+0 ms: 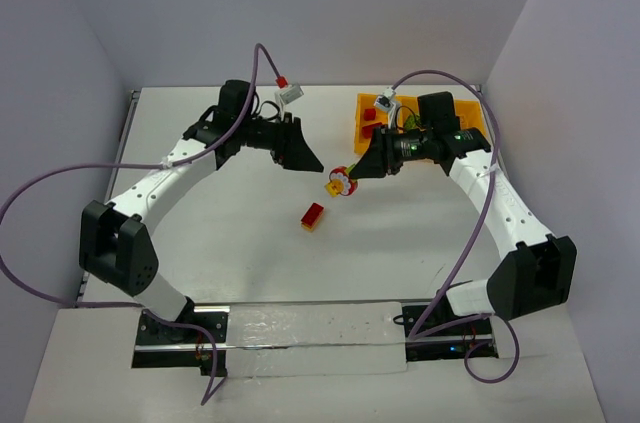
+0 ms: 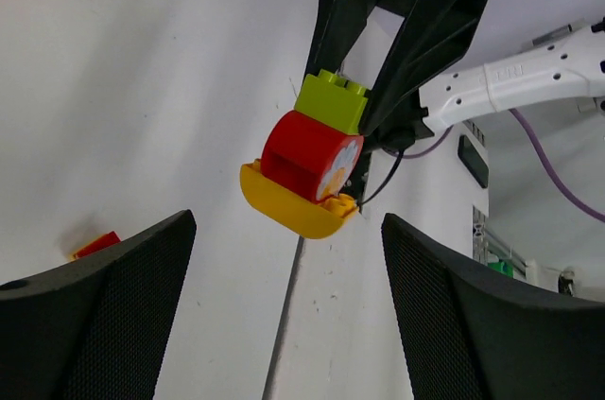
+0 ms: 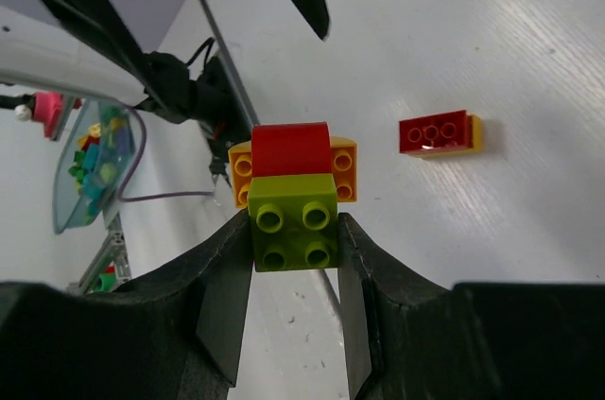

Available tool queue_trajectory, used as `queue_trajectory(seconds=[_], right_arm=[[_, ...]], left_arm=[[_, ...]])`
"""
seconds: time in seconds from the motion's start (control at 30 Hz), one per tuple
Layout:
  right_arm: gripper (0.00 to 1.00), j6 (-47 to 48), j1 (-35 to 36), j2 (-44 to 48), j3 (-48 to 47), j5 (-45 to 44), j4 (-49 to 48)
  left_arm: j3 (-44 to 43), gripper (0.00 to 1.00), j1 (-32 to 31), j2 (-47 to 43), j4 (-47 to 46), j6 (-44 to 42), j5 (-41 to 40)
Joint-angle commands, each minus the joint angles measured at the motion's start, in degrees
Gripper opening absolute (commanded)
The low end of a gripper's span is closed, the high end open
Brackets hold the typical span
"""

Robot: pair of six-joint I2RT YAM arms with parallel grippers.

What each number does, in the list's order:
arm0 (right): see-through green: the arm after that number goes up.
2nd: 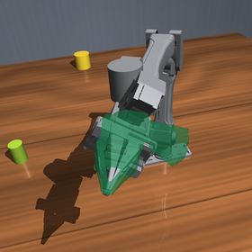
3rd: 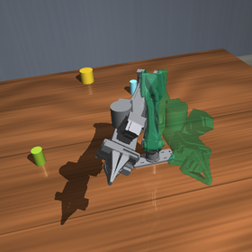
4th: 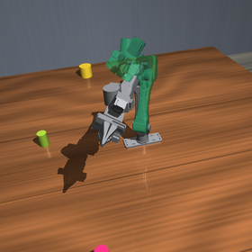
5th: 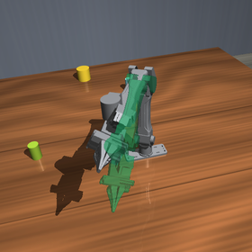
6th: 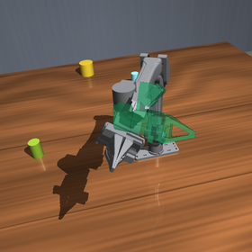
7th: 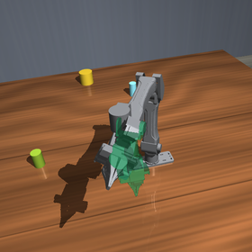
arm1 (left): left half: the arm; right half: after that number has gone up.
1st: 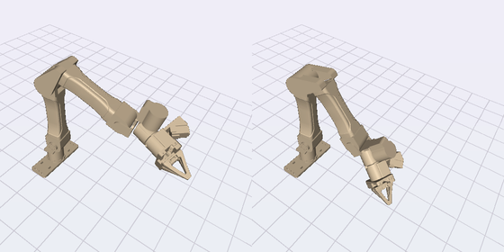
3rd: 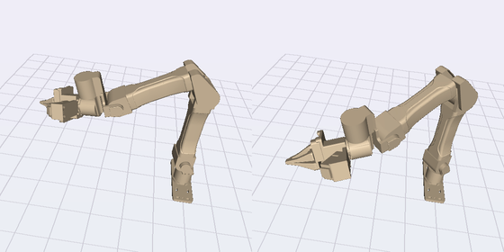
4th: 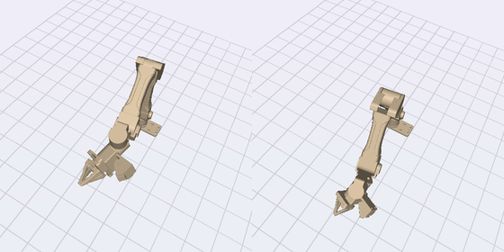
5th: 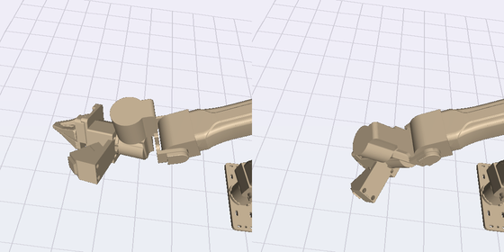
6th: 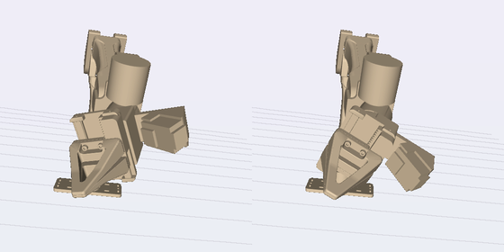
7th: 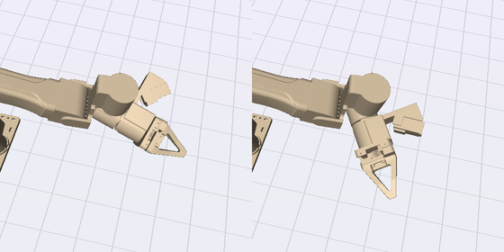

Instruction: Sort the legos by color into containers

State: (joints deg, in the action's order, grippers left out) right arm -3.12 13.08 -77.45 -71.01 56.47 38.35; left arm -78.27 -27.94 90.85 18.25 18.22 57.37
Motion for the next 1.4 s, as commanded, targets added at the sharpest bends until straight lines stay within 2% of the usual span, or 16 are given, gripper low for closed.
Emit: queue_trajectory(seconds=[0.0, 0.33, 0.7, 0.97, 1.0, 1.07, 1.17, 1.37], right_arm=[[0.00, 2.33, 0.10, -0.33, -3.47, 8.03, 1.11], [0.00, 2.42, 0.11, -0.35, -3.79, 9.69, 1.55], [0.00, 2.42, 0.37, -0.40, -4.39, 10.07, 1.37], [0.00, 2.39, 0.51, -0.65, -4.83, 9.84, 1.29], [0.00, 2.42, 0.49, -0.68, -4.73, 9.60, 1.34], [0.00, 2.42, 0.45, -0.77, -4.57, 9.12, 1.37], [0.00, 2.31, 0.44, -0.77, -4.59, 8.11, 1.29], [0.00, -0.65, -2.33, -0.11, -5.01, -1.26, 0.07]], left_arm=[[-1.42, 0.85, -0.40, 0.70, -1.30, -1.94, 6.42], [0.63, 0.77, -2.96, 1.22, -10.82, 5.21, 11.25], [-1.80, 0.69, -5.12, 4.36, -8.06, 3.14, 12.85], [-1.05, 0.62, -5.46, 4.69, -12.37, 6.83, 13.31], [-0.86, 0.55, -5.51, 4.69, -13.40, 7.67, 13.48], [-0.70, 0.29, -5.54, 4.95, -15.37, 9.29, 14.03], [-1.24, 0.00, -5.54, 5.45, -15.33, 9.95, 14.57], [-1.77, 0.00, -5.29, 6.10, -8.35, 5.62, 9.92]])
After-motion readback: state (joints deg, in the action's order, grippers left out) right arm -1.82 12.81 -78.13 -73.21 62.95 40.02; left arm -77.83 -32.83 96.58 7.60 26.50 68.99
